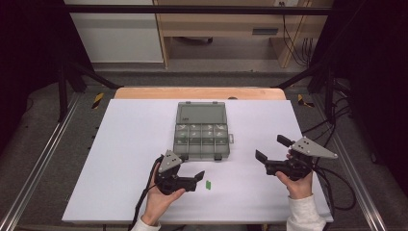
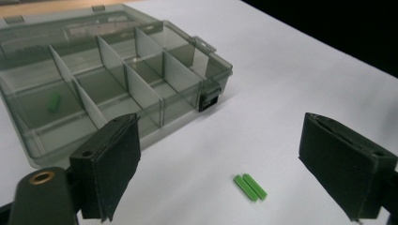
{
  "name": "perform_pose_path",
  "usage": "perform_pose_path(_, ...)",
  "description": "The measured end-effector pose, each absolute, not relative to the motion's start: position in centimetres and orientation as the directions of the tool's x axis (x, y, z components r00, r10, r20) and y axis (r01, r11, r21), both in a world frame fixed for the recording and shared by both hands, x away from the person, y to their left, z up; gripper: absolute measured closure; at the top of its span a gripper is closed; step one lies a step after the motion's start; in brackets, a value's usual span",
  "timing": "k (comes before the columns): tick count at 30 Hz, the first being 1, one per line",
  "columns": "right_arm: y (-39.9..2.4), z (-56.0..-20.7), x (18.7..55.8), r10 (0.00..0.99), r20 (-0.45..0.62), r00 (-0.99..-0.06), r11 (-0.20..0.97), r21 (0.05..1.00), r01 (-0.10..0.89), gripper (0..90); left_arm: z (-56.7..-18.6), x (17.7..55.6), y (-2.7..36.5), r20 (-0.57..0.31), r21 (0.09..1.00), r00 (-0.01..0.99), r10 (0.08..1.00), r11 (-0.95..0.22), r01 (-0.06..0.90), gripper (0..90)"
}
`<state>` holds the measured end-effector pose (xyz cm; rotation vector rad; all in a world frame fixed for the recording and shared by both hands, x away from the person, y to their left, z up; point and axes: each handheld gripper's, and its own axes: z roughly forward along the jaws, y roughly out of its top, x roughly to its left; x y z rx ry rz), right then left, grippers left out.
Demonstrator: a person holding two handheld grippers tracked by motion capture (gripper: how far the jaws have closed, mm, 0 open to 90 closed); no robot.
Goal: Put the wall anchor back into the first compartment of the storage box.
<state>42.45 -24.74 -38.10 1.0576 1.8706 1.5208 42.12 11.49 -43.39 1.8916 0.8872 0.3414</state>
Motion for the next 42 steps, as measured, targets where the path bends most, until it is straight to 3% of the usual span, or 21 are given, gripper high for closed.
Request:
perform_pose_path(14, -24.7, -38.1, 42.5, 0.817, 0.087, -0.570, 0.076, 0.964, 0.256, 3.2, -46.6, 41.9, 8.9, -0.102, 0.807, 0.667, 0.738, -0.331, 0.490, 22.3)
perform_pose_path(33, -24.7, -38.1, 42.5, 0.817, 0.086, -0.571, 0.079, 0.963, 0.258, 3.1, -48.3, 41.7, 7.1, -0.070, 0.752, 0.647, 0.760, -0.386, 0.535, 50.1)
perform_pose_path(42, -24.7, -38.1, 42.5, 0.816, 0.087, -0.571, 0.079, 0.963, 0.258, 3.1, -48.2, 41.6, 7.0, -0.080, 0.743, 0.652, 0.754, -0.391, 0.543, 56.7)
